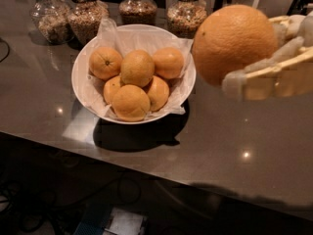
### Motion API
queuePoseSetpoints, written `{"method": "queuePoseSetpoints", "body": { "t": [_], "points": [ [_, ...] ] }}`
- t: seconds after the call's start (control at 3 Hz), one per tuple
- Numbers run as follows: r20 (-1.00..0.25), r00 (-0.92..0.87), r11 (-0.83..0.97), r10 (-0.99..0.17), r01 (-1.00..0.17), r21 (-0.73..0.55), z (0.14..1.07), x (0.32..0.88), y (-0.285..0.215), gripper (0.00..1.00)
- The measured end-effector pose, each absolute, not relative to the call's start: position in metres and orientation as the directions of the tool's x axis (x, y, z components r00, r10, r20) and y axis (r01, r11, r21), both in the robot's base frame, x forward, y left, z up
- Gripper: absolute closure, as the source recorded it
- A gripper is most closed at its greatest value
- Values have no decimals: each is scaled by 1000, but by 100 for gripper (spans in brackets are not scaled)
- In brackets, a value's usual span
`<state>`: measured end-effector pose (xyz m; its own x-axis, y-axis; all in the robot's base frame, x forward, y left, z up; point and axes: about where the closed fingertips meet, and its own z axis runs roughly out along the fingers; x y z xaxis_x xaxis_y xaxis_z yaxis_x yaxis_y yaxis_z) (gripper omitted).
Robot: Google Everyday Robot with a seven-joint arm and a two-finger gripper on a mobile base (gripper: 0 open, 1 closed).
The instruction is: Pick orange from white bowl
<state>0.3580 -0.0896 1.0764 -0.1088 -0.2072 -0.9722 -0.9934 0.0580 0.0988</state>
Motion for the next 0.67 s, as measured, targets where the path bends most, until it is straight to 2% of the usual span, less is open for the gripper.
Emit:
{"method": "queuePoseSetpoints", "body": {
  "t": [0.33, 0.67],
  "points": [
    [-977, -163, 4, -137, -986, 164, 1072, 347, -69, 100],
    [-977, -163, 5, -138, -986, 164, 1072, 348, -69, 100]
  ]
}}
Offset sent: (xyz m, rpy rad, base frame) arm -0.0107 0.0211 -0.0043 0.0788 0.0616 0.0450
